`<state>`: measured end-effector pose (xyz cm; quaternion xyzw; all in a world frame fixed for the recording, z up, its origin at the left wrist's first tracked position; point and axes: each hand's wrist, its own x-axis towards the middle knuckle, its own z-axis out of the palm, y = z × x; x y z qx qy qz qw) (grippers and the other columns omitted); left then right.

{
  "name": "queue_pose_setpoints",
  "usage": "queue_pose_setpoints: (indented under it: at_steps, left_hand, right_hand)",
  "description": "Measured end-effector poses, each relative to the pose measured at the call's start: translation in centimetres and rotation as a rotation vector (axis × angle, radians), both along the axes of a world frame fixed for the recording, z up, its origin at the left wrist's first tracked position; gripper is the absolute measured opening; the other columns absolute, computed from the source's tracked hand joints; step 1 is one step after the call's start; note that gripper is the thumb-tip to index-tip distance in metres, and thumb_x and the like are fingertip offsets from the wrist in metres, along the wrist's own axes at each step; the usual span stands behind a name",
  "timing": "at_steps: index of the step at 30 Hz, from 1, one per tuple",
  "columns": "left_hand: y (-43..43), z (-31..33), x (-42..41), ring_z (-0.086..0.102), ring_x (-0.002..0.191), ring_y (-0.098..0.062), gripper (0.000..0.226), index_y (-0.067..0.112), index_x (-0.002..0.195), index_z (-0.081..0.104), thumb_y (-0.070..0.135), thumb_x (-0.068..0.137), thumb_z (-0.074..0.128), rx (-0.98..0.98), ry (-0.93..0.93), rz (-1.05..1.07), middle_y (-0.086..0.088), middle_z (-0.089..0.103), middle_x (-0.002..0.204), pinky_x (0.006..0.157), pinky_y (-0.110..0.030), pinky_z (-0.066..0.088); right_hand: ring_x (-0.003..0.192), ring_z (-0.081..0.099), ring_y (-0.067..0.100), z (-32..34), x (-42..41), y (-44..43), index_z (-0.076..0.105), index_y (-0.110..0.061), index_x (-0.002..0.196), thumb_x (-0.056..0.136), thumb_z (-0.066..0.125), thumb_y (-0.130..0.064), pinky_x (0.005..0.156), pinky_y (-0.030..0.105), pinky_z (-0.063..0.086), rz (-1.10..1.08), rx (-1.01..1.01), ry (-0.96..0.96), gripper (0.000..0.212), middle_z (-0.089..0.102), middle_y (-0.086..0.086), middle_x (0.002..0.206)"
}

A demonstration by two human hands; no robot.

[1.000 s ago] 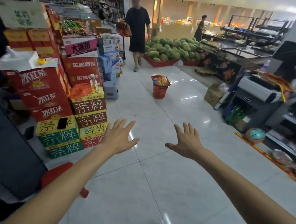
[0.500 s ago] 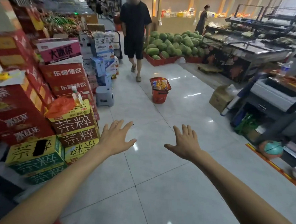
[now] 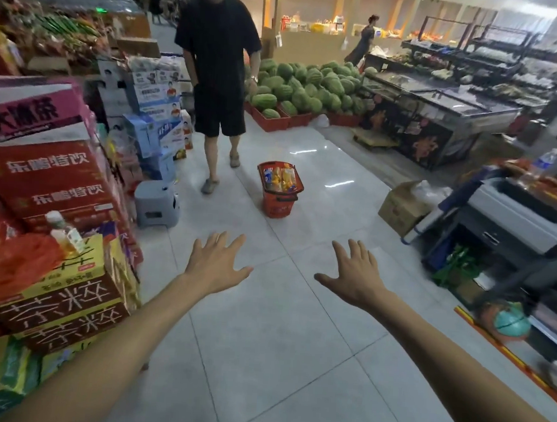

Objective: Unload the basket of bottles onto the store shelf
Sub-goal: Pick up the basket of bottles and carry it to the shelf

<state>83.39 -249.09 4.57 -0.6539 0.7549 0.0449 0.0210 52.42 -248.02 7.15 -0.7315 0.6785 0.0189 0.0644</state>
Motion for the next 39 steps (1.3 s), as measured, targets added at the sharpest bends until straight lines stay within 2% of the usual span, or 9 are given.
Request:
queue_pose_setpoints:
  at_steps: [10, 15, 21, 25, 33, 36, 39]
  left_hand:
    - [-24.4, 1.7, -9.5, 0.017, 0.157, -0.028, 0.086, 0.033, 0.164, 0.014, 0.075, 0.094, 0.040, 0.013, 0.003, -0.081, -0.006, 0.022, 0.169, 0.125, -0.055, 0.018]
    - [-37.2, 2.6, -15.8, 0.022, 0.155, -0.027, 0.086, 0.033, 0.163, 0.017, 0.076, 0.092, 0.040, -0.033, 0.002, -0.107, -0.006, 0.026, 0.167, 0.121, -0.055, 0.026]
    - [-50.1, 3.3, -22.2, 0.024, 0.154, -0.029, 0.084, 0.038, 0.162, 0.014, 0.077, 0.091, 0.038, -0.069, 0.027, -0.099, -0.006, 0.027, 0.166, 0.121, -0.057, 0.026]
    - [-57.5, 2.4, -23.6, 0.018, 0.156, -0.030, 0.086, 0.037, 0.163, 0.011, 0.078, 0.092, 0.037, -0.050, -0.003, -0.057, -0.007, 0.022, 0.168, 0.122, -0.057, 0.021]
    - [-76.2, -1.3, -24.1, 0.017, 0.156, -0.030, 0.091, 0.033, 0.164, 0.006, 0.080, 0.092, 0.037, -0.018, 0.016, 0.029, -0.008, 0.020, 0.169, 0.123, -0.058, 0.021]
    - [-82.4, -1.6, -23.4, 0.016, 0.157, -0.030, 0.090, 0.033, 0.164, 0.009, 0.079, 0.092, 0.038, 0.007, 0.004, 0.044, -0.007, 0.020, 0.169, 0.124, -0.059, 0.020]
    - [-88.4, -1.7, -22.5, 0.021, 0.155, -0.032, 0.089, 0.035, 0.162, 0.016, 0.080, 0.089, 0.040, 0.010, 0.017, 0.074, -0.009, 0.028, 0.166, 0.122, -0.061, 0.022]
  right_hand:
    - [0.157, -0.007, 0.040, 0.1, -8.5, -21.6, 0.006, -0.024, 0.164, 0.088, 0.047, -0.080, 0.127, 0.054, 0.005, -0.093, 0.013, -0.017, 0.102, -0.001, 0.019, 0.170]
    - [0.157, -0.007, 0.040, 0.4, -15.1, -33.5, 0.007, -0.023, 0.164, 0.087, 0.047, -0.080, 0.127, 0.054, 0.004, -0.097, -0.001, -0.045, 0.103, -0.001, 0.020, 0.170]
    - [0.157, -0.003, 0.041, 2.1, -21.6, -48.3, 0.010, -0.022, 0.163, 0.087, 0.047, -0.080, 0.127, 0.055, 0.005, -0.089, -0.040, -0.050, 0.103, 0.003, 0.021, 0.169]
    - [0.156, -0.004, 0.042, 2.2, -23.0, -56.5, 0.010, -0.022, 0.163, 0.087, 0.046, -0.079, 0.127, 0.055, 0.004, -0.043, -0.047, -0.045, 0.101, 0.002, 0.021, 0.169]
    - [0.157, -0.005, 0.041, -0.4, -22.8, -75.5, 0.007, -0.020, 0.163, 0.090, 0.047, -0.076, 0.128, 0.053, 0.004, 0.035, 0.009, -0.008, 0.100, 0.001, 0.021, 0.169]
    - [0.157, -0.002, 0.042, -0.6, -22.3, -82.3, 0.008, -0.020, 0.163, 0.089, 0.049, -0.077, 0.127, 0.053, 0.006, 0.042, 0.027, 0.009, 0.101, 0.003, 0.021, 0.169]
    - [0.157, 0.000, 0.041, -0.4, -22.0, -88.7, 0.008, -0.021, 0.163, 0.089, 0.048, -0.077, 0.127, 0.052, 0.007, 0.074, 0.005, 0.025, 0.101, 0.005, 0.020, 0.169]
